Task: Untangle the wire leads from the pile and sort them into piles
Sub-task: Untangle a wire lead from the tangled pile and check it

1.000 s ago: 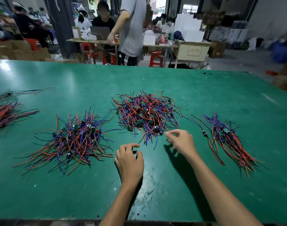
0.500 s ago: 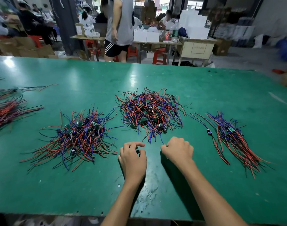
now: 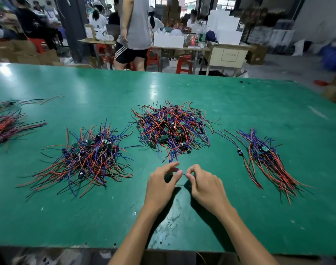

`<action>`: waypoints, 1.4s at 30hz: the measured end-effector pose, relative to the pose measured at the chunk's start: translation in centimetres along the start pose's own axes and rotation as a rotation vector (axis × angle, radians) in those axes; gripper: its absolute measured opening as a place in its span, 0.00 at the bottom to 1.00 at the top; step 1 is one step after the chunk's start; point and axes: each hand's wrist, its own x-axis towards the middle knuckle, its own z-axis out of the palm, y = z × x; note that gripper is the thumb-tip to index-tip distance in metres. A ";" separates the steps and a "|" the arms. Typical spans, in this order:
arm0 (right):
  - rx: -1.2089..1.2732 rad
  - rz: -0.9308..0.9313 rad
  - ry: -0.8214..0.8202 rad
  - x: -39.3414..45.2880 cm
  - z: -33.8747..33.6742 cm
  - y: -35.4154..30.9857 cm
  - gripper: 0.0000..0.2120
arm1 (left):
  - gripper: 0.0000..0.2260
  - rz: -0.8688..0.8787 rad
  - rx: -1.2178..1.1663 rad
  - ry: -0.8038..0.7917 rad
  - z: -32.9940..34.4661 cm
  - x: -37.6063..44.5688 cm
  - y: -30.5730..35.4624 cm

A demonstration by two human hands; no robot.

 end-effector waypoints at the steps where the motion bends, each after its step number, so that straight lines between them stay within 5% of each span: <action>1: 0.013 -0.034 0.016 0.0 0.0 -0.4 0.07 | 0.10 -0.006 -0.075 0.041 -0.1 -0.1 0.0; 7: 0.180 0.165 0.082 3.1 0.2 -1.8 0.13 | 0.11 -0.036 -0.208 0.412 -4.8 1.7 1.0; 11: -0.025 0.405 0.003 6.5 2.7 -3.9 0.26 | 0.10 -0.007 0.184 0.479 -13.1 6.1 1.4; 14: -0.039 0.387 0.020 6.8 4.4 -4.2 0.20 | 0.14 -0.178 0.567 0.380 -15.2 7.1 0.1; 18: 0.035 0.349 0.125 5.9 4.6 -2.9 0.12 | 0.17 -0.200 0.731 0.521 -12.2 5.2 0.8; 20: 0.154 0.361 0.191 5.1 4.4 -2.4 0.11 | 0.14 -0.064 0.676 0.489 -9.6 3.9 0.8; 22: 0.308 0.371 0.267 4.4 4.0 -2.1 0.09 | 0.08 -0.023 0.408 0.295 -6.5 2.9 0.9; 27: 0.301 0.296 0.381 2.7 3.3 -2.8 0.08 | 0.11 -0.315 -0.257 0.106 -0.3 1.6 1.3; 33: 0.084 -0.058 0.488 0.4 3.3 -3.1 0.08 | 0.10 -0.520 -0.475 0.028 0.0 3.2 1.8; 42: 0.111 -0.290 0.620 0.4 3.8 -2.7 0.06 | 0.13 -0.426 -0.301 0.018 0.2 3.5 0.0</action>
